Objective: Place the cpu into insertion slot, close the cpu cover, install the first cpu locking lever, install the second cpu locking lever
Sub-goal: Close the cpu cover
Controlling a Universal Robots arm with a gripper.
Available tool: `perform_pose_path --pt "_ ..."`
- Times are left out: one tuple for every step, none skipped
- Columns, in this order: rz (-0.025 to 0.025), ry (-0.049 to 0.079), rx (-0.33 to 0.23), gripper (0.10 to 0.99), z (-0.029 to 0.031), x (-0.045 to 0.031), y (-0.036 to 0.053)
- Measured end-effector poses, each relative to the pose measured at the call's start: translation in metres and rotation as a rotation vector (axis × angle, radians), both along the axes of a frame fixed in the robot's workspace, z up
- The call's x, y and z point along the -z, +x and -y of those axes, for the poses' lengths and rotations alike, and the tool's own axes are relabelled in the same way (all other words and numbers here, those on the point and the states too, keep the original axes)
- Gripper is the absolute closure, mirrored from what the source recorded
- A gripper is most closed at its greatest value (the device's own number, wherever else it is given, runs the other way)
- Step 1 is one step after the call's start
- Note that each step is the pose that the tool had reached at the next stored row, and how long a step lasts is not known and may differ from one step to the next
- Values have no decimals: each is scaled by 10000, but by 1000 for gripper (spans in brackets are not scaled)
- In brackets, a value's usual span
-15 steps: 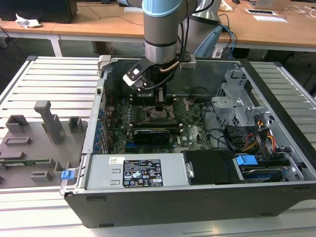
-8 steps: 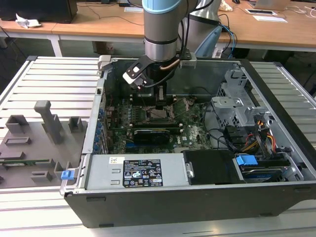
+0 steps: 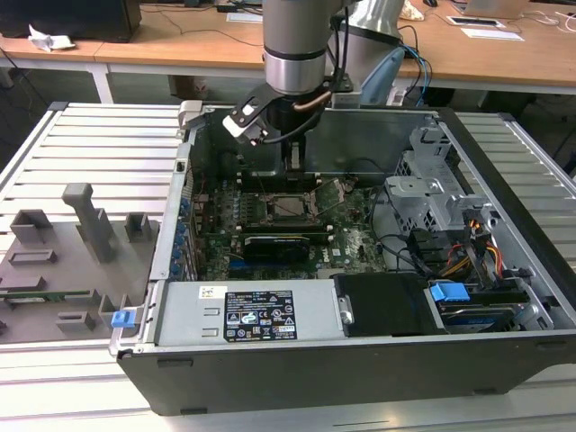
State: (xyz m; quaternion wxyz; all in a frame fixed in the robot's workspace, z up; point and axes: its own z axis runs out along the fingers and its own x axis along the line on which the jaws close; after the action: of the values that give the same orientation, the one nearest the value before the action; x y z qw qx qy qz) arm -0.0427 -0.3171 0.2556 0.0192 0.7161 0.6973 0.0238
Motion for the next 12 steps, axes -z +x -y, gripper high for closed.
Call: perform_pose_path --pt "1 0 0 980 0 -23 0" --pt "1 0 0 980 0 -47 0" --pt "-1 -2 1 980 0 -75 0" --pt "0 -3 1 980 0 -116 0" --pt "1 -2 1 980 0 -154 0" --pt "1 -2 1 980 0 -189 0" --pt "0 -4 1 980 0 -234 0" --pt "0 -4 1 980 0 -258 0" --pt "2 -2 0 980 6 -265 -2" --pt "0 -5 1 980 28 -266 -4" --pt "0 -5 2 980 57 -266 -5" --pt "1 -4 1 980 77 -266 -4"
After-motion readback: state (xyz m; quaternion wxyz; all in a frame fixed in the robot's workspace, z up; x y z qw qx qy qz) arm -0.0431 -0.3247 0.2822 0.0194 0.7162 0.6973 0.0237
